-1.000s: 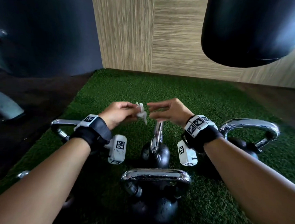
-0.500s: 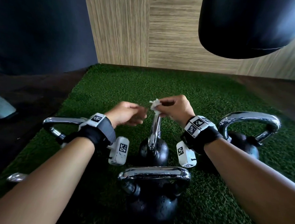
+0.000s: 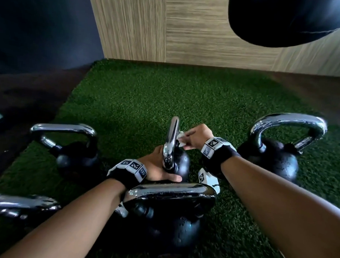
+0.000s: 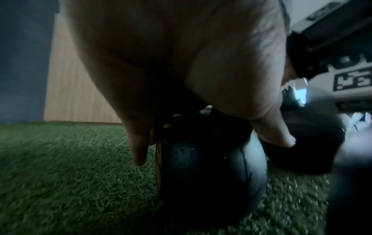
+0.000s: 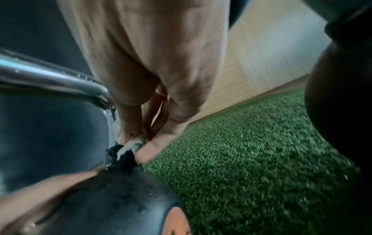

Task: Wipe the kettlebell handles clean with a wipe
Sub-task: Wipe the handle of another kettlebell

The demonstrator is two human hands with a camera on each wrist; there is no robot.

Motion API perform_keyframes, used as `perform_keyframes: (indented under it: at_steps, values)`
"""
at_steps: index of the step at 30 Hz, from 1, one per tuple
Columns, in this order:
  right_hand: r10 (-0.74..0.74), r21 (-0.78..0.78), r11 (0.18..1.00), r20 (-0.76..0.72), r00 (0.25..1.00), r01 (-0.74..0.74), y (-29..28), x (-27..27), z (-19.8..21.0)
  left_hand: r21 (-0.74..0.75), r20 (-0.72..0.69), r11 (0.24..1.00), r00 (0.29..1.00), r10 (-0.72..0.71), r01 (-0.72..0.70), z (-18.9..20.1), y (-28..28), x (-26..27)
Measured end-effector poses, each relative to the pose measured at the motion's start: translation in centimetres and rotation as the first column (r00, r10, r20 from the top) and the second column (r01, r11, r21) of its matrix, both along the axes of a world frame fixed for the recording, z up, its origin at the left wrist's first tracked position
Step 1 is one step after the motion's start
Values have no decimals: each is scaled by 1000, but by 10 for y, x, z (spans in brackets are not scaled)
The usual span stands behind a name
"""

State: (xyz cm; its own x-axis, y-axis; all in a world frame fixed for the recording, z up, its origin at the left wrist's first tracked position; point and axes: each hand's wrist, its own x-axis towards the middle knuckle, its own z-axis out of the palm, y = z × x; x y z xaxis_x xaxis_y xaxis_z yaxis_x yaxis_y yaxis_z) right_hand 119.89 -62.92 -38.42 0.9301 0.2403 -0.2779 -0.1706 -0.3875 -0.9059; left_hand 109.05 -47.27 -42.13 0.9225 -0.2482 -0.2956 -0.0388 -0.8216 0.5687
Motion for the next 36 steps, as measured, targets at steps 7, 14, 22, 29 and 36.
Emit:
perform_keyframes:
  at_steps: [7, 14, 22, 29, 36]
  values:
    - [-45, -60, 994, 501, 864, 87, 7, 8, 4, 110, -56, 993, 998, 39, -33, -2, 4, 2]
    - [-17, -72, 995, 557, 831, 69, 9, 7, 6, 70, -80, 997, 995, 51, -46, -2, 7, 7]
    - [228, -195, 972, 634, 739, -133, 10, 2, 37, -5, -126, 991, 983, 132, -134, 3, 12, 10]
    - [374, -290, 925, 574, 728, -246, 23, -7, 64, -49, -64, 976, 976, 209, -212, 3, 9, 19]
    - [519, -82, 840, 415, 748, -537, 27, -29, 71, -106, -50, 973, 979, 198, -203, 0, 20, 17]
